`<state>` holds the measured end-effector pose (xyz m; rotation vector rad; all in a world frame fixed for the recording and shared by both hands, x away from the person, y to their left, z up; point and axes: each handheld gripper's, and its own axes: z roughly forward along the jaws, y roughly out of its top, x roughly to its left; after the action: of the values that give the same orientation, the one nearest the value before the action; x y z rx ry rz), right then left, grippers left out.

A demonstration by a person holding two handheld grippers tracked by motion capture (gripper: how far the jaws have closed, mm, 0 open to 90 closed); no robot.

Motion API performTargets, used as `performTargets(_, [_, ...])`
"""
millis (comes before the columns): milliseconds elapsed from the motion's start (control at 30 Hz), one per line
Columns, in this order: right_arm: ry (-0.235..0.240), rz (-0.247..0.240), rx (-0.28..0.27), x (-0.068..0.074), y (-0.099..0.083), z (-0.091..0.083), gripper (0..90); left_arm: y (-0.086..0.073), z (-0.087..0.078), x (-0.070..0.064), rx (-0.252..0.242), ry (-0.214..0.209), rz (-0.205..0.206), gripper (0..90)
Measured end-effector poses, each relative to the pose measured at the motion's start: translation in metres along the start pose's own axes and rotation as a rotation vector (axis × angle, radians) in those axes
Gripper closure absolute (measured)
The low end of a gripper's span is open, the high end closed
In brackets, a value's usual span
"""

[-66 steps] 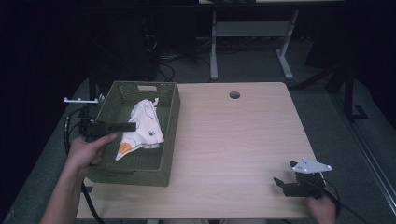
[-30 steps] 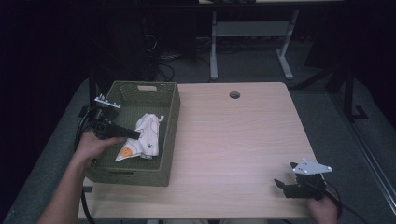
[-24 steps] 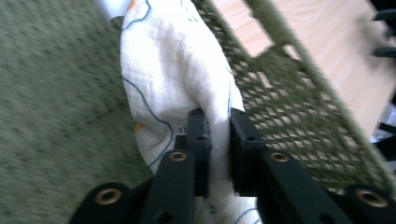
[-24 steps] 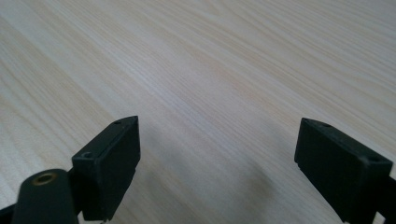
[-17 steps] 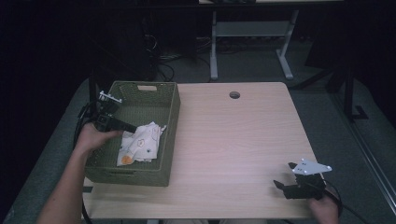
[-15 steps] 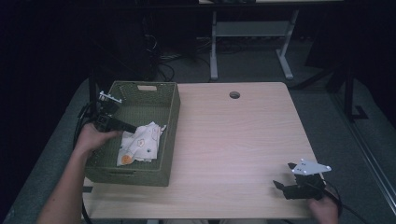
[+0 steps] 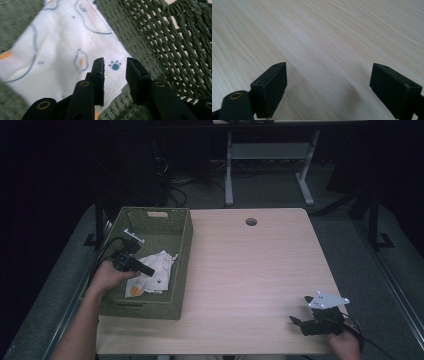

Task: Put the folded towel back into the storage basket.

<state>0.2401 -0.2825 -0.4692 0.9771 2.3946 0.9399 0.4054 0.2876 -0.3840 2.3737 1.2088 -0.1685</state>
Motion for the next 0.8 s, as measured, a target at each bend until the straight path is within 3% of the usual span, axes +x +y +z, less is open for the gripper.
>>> performTargets(67, [0.005,-0.007,0.003,0.001,0.000,0.000,13.7,0.004,0.009,-0.003,0.031,-0.020,0.009,66.2])
performTargets(167, [0.009,-0.014,0.002,0.002,0.002,0.000,13.7,0.008,0.020,-0.005,0.068,-0.012,0.005,64.3])
performTargets(400, [0.009,-0.012,0.003,0.001,0.001,-0.001,13.7,0.011,0.040,0.001,0.158,0.067,-0.053,58.3])
performTargets(533, [0.005,-0.019,0.004,0.001,0.002,-0.001,13.7,0.012,0.053,-0.004,0.222,0.126,-0.007,60.1])
performTargets(667, [0.003,-0.017,-0.002,0.001,0.002,-0.002,13.7,0.015,0.055,-0.011,0.245,0.196,0.047,69.8])
performTargets(800, [0.003,-0.015,-0.007,0.001,0.001,-0.003,13.7,0.015,0.055,-0.013,0.239,0.200,0.064,83.0])
